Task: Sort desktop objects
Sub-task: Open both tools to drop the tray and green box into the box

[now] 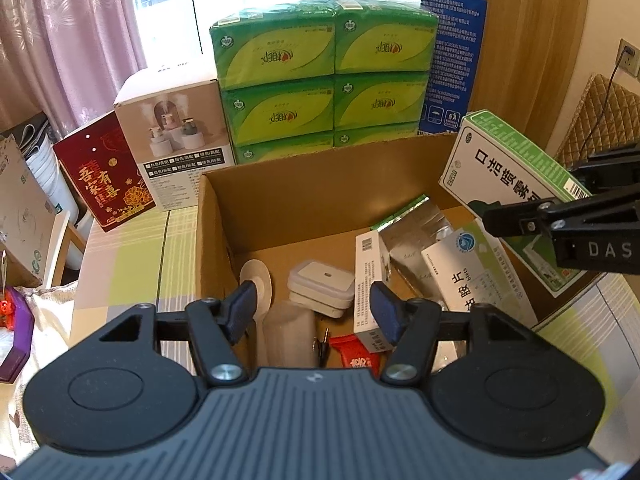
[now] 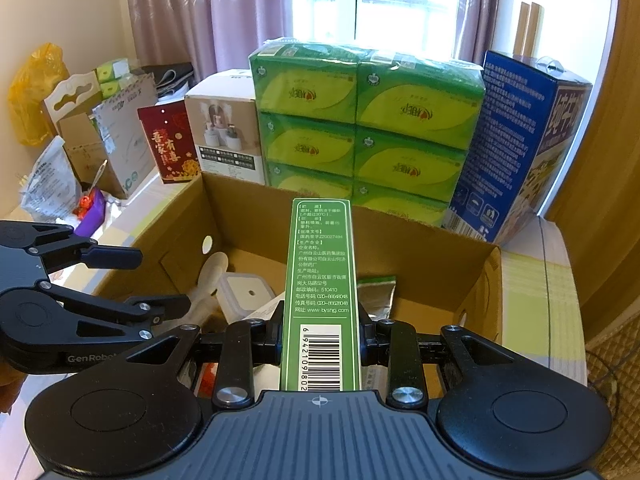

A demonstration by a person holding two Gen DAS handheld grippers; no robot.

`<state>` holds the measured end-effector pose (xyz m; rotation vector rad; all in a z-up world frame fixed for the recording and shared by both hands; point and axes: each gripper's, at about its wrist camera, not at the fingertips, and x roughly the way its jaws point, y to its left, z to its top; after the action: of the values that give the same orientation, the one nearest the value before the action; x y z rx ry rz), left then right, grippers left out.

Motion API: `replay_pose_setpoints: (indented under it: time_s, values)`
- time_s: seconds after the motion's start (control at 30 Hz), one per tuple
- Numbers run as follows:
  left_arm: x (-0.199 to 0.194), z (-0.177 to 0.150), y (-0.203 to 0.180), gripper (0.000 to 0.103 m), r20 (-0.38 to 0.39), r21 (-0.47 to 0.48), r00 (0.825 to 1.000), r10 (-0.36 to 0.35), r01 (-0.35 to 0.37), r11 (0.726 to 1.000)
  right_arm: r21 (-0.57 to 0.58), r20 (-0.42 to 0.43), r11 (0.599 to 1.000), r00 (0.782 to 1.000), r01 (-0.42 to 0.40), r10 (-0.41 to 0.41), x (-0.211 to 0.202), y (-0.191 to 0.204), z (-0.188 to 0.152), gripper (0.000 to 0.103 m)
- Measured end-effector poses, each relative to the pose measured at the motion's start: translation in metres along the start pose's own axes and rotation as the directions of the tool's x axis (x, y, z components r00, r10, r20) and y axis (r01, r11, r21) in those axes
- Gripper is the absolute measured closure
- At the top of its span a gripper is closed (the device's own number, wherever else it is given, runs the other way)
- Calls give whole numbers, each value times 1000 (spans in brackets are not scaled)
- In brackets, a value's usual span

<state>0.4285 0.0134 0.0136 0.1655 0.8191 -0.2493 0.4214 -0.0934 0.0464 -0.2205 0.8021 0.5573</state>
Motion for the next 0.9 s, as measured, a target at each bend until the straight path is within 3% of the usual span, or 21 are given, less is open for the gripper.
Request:
replay_pose_setpoints:
  time_s: [0.8,0.9]
  values:
    - [-4,-3,0,45,-4,4,1000,-2,2,1000,8,2,1000,1000,-9,9,0,8,5,75]
    - [-5,-4,2,44,-5,0,1000,-5,5,1000,37,48,998,998,-46,45,-2,4,6,75]
